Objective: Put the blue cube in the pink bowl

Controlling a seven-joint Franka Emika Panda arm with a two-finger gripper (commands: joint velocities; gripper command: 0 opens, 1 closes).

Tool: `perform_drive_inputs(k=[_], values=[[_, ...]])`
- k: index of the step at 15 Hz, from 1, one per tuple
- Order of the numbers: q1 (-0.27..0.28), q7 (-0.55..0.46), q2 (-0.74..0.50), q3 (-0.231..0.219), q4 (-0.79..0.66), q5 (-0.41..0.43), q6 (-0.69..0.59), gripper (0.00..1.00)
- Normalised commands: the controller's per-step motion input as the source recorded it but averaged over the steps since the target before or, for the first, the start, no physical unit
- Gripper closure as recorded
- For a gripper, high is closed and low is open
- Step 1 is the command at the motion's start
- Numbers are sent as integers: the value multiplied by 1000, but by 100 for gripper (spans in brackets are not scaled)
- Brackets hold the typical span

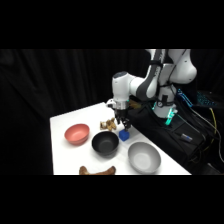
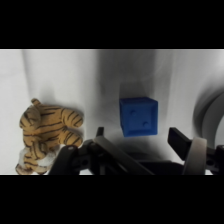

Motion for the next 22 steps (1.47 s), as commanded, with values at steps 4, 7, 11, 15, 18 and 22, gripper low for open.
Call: perform_drive_inputs(k=[4,7,11,15,18,22], values=[[-29,-123,96,106,-98,147,322,0],[-25,-65,169,67,-23,63,312,0],[-41,-28,214,41,31,15,293,0],[-69,-48,162,86,46,12,262,0],[-70,-28,112,61,44,-28,223,29],[-41,13,45,-14,23,-80,164,59]])
